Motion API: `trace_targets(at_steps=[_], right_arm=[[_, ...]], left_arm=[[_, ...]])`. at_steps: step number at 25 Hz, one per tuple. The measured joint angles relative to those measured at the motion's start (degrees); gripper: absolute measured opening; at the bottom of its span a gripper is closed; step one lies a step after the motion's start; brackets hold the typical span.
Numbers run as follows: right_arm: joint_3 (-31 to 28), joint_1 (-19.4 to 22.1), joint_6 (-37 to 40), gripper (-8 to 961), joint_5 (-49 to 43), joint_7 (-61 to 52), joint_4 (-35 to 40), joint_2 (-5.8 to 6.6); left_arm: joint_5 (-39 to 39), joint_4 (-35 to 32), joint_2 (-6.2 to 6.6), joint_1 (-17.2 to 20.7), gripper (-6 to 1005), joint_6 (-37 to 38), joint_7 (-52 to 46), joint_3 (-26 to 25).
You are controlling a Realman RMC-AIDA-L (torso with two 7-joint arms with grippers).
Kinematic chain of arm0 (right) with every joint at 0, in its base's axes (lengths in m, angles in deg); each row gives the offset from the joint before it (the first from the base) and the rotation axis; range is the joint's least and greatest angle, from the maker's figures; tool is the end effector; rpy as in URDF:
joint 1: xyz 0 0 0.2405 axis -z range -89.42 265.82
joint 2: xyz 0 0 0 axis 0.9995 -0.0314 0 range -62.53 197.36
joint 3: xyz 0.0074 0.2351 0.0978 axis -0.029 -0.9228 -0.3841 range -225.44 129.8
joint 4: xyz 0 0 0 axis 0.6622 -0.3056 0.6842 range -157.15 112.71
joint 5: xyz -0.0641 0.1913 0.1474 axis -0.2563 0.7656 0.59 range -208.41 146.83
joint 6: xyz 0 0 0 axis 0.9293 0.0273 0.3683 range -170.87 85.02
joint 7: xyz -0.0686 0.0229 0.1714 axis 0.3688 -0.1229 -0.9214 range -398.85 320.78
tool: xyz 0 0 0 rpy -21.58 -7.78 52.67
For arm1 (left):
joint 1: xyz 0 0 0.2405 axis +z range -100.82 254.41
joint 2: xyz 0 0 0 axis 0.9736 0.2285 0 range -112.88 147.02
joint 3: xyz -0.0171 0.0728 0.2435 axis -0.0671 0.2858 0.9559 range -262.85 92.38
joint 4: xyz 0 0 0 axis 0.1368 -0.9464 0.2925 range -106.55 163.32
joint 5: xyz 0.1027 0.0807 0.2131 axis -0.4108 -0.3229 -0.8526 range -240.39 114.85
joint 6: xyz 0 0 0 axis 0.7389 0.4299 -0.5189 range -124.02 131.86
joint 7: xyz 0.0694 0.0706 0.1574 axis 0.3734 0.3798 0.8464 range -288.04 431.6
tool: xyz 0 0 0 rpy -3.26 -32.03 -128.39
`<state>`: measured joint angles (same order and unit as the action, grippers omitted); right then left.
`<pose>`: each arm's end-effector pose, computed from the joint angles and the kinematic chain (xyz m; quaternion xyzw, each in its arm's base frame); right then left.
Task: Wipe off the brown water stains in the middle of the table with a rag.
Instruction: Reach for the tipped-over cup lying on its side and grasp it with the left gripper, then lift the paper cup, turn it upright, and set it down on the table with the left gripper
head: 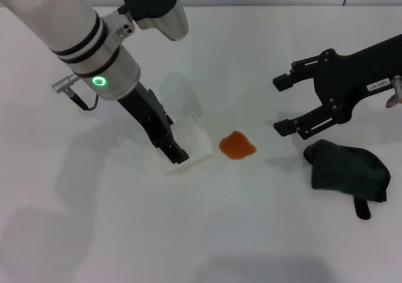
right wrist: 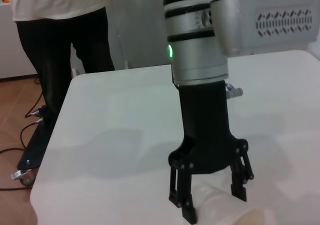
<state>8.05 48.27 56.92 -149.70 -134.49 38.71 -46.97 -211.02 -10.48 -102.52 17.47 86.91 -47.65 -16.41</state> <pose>0.1539 0.4056 0.0140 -0.9946 0.0447 0.0866 0.0354 -0.1631 0.4331 -0.1021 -0.9638 -0.1682 0.2046 0.0311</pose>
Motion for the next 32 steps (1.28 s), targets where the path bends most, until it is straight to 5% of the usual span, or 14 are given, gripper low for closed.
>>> trace_targets(at_steps=[32], right_arm=[[1.4,-0.4,-0.4,869,0.0,0.6,-0.3,-0.32]], left_arm=[[6.8,1.4,0.02,2.8,743,-9.3,1.1,8.8]])
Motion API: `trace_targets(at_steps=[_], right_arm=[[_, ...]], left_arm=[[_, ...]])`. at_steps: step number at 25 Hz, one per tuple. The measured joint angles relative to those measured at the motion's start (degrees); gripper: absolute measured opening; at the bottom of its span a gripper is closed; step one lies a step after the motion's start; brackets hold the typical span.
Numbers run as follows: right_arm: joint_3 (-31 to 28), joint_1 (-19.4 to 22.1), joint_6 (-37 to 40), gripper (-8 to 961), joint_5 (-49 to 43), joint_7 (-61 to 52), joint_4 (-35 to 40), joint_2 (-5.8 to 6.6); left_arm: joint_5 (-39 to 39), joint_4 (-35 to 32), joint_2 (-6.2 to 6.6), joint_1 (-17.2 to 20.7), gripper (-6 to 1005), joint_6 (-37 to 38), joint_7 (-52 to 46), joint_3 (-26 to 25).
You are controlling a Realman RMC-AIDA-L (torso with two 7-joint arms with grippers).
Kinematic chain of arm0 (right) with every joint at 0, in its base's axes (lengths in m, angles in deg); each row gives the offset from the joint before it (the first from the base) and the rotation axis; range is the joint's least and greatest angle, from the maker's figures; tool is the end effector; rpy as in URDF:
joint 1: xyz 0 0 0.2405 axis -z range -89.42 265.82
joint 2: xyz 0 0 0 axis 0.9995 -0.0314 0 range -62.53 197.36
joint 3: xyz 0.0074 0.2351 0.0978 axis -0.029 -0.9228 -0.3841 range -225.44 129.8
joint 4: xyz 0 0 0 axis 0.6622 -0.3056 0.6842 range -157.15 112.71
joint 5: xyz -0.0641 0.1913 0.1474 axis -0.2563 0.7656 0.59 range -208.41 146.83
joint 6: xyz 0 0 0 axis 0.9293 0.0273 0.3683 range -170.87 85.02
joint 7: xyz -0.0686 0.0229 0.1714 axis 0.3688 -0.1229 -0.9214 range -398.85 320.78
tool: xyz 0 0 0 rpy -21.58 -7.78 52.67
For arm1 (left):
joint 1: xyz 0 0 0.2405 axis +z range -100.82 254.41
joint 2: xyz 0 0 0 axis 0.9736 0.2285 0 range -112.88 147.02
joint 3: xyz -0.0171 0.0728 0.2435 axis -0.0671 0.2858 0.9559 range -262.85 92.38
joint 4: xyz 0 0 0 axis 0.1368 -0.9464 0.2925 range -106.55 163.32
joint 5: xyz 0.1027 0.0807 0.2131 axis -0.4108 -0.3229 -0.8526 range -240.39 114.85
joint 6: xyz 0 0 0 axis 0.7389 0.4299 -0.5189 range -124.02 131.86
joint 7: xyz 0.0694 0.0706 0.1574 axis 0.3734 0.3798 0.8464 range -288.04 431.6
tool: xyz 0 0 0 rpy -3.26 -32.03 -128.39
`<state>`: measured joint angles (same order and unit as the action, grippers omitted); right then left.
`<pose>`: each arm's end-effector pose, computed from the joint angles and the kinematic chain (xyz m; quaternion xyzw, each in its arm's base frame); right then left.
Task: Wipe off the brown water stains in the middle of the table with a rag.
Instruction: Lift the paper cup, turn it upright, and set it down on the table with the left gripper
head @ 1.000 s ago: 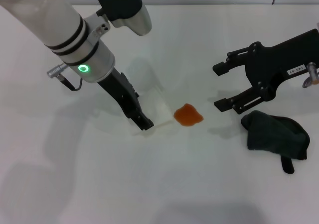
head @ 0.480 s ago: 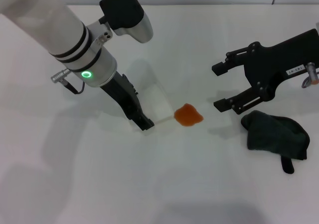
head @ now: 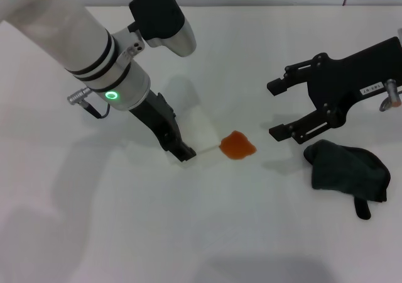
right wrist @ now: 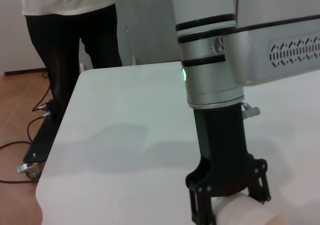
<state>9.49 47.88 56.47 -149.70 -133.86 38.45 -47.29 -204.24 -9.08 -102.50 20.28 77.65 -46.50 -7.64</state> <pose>0.1501 0.4045 0.0064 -0.9957 0.0336 0.0816 0.0275 -0.1734 0.4345 -0.1263 -0.9698 -0.1439 0.1883 0.0568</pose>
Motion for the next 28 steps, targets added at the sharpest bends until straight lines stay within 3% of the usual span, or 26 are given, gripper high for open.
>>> trace_targets(at_steps=[3,8,13,16,21,28], right_arm=[[0.1,0.2,0.0,870,0.0,0.0,0.1,0.00],[0.1,0.2,0.1,870,0.0,-0.2,0.2,0.01],[0.1,0.0,0.2,870,0.0,-0.2,0.3,0.01],[0.4,0.1,0.3,869,0.0,-0.2,0.3,0.00],[0.6,0.2,0.3,869,0.2,-0.3,0.3,-0.07],[0.4,0.5,0.1,869,0.3,-0.4,0.6,-0.08]], left_arm=[[0.6,-4.3,0.00,2.6,740,0.2,0.2,0.2],[3.3,-15.9,0.40,10.0,700,1.5,1.7,0.0],[12.4,-23.5,0.34,18.6,637,-1.5,9.0,-0.4],[22.7,-23.2,0.40,23.4,605,-4.0,19.6,-3.2],[36.8,-19.4,0.40,28.1,586,-4.0,34.2,-6.3],[48.0,-8.8,0.41,30.4,591,-2.3,51.4,-11.0]])
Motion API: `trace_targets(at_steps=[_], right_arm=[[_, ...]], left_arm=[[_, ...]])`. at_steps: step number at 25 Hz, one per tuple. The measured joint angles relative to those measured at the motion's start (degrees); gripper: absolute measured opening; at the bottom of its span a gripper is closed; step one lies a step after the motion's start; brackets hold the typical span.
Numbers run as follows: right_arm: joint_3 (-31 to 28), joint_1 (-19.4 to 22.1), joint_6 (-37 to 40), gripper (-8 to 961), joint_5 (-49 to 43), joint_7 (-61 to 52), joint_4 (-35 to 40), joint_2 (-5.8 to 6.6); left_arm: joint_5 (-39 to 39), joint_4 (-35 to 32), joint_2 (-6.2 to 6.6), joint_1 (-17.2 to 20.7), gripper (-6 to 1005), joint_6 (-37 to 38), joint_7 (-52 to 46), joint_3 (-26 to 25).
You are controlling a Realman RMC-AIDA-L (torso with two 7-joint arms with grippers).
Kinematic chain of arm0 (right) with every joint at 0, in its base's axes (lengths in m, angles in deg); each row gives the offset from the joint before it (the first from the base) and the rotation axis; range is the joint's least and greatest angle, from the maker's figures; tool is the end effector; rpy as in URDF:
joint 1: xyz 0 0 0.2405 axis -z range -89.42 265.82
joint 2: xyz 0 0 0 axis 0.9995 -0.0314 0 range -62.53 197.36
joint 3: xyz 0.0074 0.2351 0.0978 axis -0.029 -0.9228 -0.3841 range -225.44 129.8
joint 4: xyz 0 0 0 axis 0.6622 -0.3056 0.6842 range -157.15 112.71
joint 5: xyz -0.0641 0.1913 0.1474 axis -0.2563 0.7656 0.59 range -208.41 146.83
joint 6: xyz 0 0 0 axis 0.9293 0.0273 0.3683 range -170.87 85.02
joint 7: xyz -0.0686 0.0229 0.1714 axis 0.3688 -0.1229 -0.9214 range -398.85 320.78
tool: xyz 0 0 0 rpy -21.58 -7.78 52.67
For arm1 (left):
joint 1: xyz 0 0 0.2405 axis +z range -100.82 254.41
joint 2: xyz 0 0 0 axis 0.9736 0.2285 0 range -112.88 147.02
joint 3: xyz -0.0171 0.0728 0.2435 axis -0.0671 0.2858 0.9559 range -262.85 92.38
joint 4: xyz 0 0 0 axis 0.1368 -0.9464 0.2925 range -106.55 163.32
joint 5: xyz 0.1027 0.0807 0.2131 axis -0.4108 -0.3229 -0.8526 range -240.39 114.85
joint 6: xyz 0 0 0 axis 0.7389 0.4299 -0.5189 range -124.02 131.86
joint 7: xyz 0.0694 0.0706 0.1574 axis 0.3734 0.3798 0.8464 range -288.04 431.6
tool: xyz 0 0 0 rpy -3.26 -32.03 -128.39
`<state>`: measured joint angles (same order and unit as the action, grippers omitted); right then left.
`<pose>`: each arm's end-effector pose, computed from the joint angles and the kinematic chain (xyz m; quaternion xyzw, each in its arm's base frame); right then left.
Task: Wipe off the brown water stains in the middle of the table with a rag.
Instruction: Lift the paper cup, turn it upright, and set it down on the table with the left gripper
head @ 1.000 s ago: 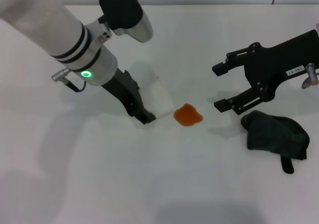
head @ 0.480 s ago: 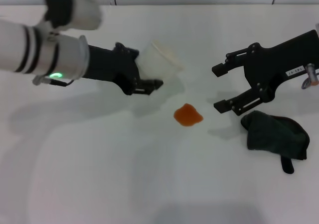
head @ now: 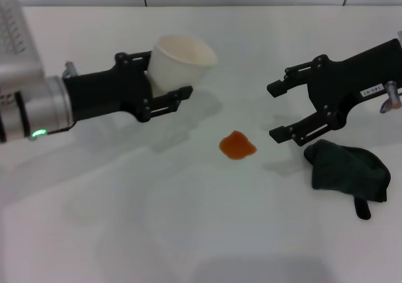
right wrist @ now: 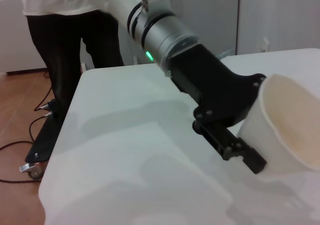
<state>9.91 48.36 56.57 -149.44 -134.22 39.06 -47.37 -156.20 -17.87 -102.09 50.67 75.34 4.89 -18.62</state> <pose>0.1504 0.4026 0.0062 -0.9957 0.0347 0.0814 0.0266 -0.2221 0.4076 -0.0576 -0.9525 -0.0500 -0.2129 0.2119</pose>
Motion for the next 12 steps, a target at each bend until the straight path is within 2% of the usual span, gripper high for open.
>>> trace_targets(at_steps=[1,9,12], right_arm=[[-0.1,0.0,0.0,869,0.0,-0.1,0.1,0.00],[-0.4,0.1,0.2,870,0.2,-1.3,0.7,0.16],[-0.4,0.1,0.2,870,0.0,-1.4,1.5,0.00]], left_arm=[[3.2,4.0,0.03,0.9,592,1.2,5.1,-2.2],[8.5,16.2,0.17,0.8,593,2.0,13.9,-9.3],[8.8,19.6,0.21,0.3,593,0.4,14.7,-10.1]])
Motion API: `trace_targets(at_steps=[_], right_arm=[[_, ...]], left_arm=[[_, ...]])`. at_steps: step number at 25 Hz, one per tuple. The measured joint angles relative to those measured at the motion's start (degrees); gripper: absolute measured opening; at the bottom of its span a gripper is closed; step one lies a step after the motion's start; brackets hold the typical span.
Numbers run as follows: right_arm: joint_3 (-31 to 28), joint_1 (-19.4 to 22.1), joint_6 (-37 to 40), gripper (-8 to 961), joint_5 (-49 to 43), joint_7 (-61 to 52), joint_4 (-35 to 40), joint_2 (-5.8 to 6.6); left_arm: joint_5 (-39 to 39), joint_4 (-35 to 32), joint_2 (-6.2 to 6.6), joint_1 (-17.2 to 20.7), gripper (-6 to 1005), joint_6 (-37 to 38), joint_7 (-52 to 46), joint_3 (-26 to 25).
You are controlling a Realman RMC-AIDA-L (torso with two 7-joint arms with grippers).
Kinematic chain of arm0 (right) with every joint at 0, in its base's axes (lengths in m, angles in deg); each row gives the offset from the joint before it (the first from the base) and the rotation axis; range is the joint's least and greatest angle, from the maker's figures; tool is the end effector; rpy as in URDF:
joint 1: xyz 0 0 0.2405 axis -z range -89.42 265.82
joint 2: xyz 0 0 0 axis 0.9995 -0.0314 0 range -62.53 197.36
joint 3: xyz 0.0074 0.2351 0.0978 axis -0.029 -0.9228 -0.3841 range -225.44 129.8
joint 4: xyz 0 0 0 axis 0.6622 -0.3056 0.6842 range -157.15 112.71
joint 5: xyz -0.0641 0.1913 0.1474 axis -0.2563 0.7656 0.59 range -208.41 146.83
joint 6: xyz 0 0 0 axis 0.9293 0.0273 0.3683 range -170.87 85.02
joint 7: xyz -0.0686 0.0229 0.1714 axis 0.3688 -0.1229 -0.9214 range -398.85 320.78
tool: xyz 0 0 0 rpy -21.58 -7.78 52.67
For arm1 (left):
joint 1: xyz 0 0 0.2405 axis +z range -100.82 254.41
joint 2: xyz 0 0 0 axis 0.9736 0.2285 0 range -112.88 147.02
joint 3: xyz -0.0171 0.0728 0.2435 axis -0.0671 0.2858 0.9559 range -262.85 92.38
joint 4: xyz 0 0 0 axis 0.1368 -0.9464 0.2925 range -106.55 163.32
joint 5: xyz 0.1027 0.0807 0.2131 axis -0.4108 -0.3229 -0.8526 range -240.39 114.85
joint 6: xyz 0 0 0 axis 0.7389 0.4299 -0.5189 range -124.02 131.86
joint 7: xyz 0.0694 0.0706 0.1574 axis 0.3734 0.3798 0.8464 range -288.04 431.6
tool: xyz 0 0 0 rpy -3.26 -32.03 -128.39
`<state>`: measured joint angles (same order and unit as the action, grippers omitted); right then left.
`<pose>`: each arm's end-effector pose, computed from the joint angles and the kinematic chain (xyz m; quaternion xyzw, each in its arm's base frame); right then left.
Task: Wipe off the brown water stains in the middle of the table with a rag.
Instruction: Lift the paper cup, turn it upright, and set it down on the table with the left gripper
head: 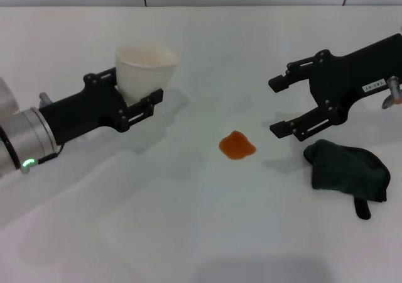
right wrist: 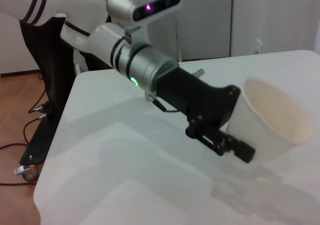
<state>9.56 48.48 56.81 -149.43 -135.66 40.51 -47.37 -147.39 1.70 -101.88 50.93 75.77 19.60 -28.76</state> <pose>0.1470 0.4035 0.0112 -0.9954 0.0388 0.0817 0.0328 -0.2862 0.3885 -0.0667 -0.9118 -0.1354 -0.2670 0.2810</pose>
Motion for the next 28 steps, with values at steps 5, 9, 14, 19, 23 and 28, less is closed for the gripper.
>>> trace_targets(at_steps=[5,9,14,19,23,28], right_arm=[[0.0,0.0,0.1,870,0.1,0.0,0.3,-0.04],[0.0,0.0,0.1,869,0.2,0.0,0.3,-0.03],[0.3,0.2,0.0,869,0.1,0.0,0.3,0.00],[0.3,0.3,-0.1,869,0.2,0.1,0.3,0.00],[0.3,0.5,-0.2,869,0.3,0.1,0.3,-0.05],[0.2,0.7,-0.2,869,0.3,0.1,0.3,-0.08]], left_arm=[[0.0,5.3,-0.20,-1.8,593,-5.2,0.7,0.3],[-0.3,9.4,-0.39,-3.8,593,-8.5,2.7,0.5],[2.4,12.4,-0.69,-4.2,594,-9.4,8.2,0.5],[3.0,16.1,-0.76,-6.4,594,-10.9,10.2,0.5],[3.3,17.8,-0.90,-7.4,594,-13.7,10.3,0.5],[3.2,18.7,-0.93,-7.8,595,-13.7,10.2,1.0]])
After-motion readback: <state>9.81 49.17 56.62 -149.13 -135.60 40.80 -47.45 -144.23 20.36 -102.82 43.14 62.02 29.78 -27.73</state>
